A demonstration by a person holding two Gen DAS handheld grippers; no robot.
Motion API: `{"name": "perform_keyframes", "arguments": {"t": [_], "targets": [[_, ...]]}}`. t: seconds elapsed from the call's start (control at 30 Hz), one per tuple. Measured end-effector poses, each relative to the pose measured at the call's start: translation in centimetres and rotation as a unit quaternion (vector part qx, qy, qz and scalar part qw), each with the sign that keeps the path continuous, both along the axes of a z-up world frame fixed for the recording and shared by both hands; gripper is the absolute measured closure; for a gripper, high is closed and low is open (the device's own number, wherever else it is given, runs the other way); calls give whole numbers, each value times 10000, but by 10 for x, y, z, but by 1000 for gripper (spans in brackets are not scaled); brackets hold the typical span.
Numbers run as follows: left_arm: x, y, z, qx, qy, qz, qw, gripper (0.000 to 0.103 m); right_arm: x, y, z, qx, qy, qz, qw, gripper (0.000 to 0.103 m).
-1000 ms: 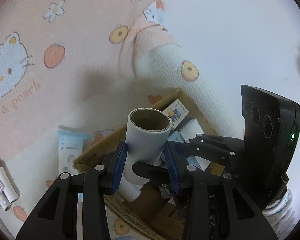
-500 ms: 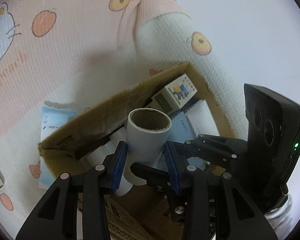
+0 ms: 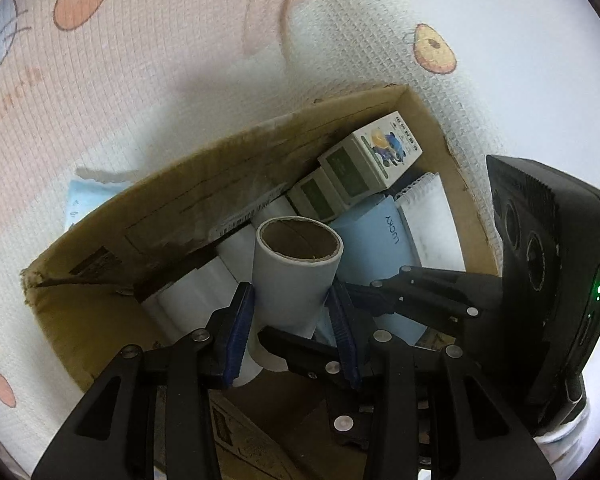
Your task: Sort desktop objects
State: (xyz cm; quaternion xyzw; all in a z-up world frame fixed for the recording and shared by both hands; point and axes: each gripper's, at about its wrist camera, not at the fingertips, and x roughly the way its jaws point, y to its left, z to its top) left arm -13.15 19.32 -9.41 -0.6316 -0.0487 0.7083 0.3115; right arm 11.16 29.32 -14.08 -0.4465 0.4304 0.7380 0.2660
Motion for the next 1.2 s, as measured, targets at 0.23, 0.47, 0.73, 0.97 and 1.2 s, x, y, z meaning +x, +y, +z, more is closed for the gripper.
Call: {"name": "perform_keyframes", "arguments": {"t": [0.23,0.47,0.73,0.97,1.2], "targets": [[-9,6,-10,-175,-359,29,9992,61,7,9,-10,-326,-15,-113,9994,64],[-14,5,-12,-180,-526,156,9983,61,15,15,-20,-509,-43,-231,9984,64],[-20,-6,-4,-174,-454,335,9983,93,12,17,-26,-573,-216,-73,9981,64],[-25,-19,-6,-66,-520,453,9976,96,10,27,-32,-664,-353,9,9972,64],[-20,-26,-3,-163,-197,414,9988,97,-3,25,-42,-663,-767,350,9942,64]]}}
